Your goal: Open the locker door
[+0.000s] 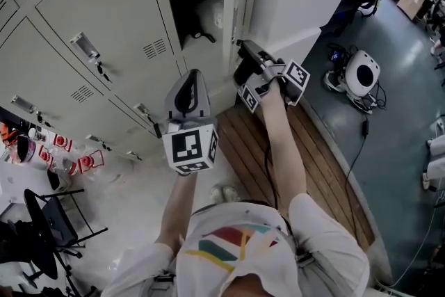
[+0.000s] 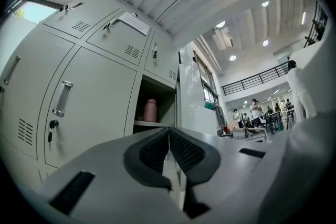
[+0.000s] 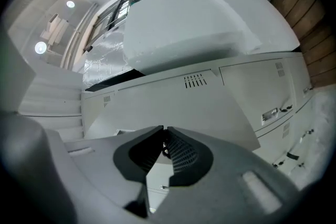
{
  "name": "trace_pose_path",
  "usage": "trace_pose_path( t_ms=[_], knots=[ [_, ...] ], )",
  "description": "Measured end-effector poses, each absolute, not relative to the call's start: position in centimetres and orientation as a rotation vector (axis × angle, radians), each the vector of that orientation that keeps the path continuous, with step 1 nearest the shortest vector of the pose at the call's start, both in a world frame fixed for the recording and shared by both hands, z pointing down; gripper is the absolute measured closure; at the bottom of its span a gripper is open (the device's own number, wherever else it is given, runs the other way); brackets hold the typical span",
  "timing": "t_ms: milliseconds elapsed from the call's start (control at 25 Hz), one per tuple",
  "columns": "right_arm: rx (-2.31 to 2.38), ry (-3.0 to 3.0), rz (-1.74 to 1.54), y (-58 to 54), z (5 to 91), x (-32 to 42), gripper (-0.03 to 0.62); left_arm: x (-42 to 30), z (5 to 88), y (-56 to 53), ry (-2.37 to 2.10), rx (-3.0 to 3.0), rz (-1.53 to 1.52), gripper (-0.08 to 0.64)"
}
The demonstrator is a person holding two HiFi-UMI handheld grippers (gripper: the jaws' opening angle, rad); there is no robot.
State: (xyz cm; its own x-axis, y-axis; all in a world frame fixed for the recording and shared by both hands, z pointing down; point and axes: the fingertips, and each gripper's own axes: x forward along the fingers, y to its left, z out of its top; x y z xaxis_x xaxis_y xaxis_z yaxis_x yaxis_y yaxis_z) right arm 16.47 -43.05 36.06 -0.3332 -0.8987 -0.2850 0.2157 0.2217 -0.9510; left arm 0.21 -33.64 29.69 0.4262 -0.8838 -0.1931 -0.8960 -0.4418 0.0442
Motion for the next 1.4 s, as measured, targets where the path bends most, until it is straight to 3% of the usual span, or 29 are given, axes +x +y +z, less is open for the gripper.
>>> trace_pose_path(
  t_ms=[640,1400],
  knots=[
    [-0.855,1.277,-1.152,-41.7,36.4,30.3,0.568,4.3,30.4,-33.9,1.512,-2.684,0.265,0.543],
    [-0.897,1.307,-1.171,-42.3,36.2,33.0,0.568,6.3,30.5,-34.3,1.462,-2.725,0.254,0.544]
  ],
)
